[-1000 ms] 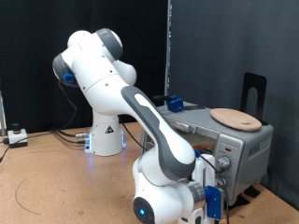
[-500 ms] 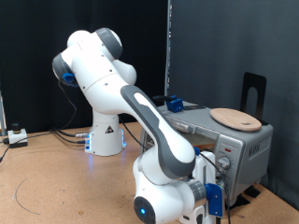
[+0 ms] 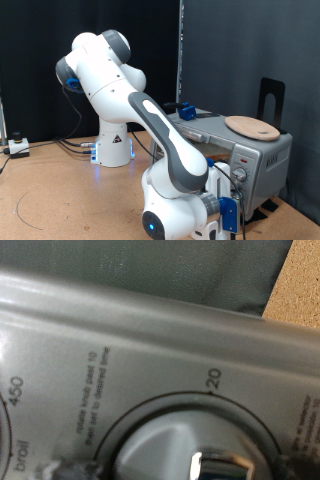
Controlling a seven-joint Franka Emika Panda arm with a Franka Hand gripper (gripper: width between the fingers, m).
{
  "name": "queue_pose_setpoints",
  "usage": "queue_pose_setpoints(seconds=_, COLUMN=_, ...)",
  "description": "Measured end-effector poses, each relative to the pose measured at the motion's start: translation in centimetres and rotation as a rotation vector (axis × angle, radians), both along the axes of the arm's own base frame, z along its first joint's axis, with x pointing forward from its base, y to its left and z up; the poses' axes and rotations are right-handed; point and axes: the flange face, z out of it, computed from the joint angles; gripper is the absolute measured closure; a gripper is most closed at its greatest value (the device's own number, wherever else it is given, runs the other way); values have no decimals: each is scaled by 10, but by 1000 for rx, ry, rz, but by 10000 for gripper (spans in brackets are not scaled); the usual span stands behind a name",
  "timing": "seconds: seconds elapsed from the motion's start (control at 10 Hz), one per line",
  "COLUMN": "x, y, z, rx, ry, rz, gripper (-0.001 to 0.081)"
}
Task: Make a piece of toast with the oven
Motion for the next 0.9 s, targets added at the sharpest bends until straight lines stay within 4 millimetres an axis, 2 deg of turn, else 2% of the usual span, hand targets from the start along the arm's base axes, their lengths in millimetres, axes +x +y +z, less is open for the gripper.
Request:
queue_pose_setpoints(seconds=0.5, x=1, y=-1, z=-1, rx=-8, ry=-2, rz=-7, gripper=477)
queue_pose_setpoints(seconds=0.6, x=2, y=-4, z=-4, rx=-22, ry=-6, rz=-19, gripper=345)
queue_pose_setpoints(seconds=0.7, x=3, y=-8, z=-6, rx=-33, ry=-8, rz=-29, gripper=345)
queue_pose_setpoints(seconds=0.8, x=4, y=-11, z=-7, rx=-39, ry=-9, rz=-35, gripper=209)
queue_pose_setpoints(seconds=0.9, x=5, y=-13, z=-8, rx=-43, ry=-9, rz=-39, gripper=209)
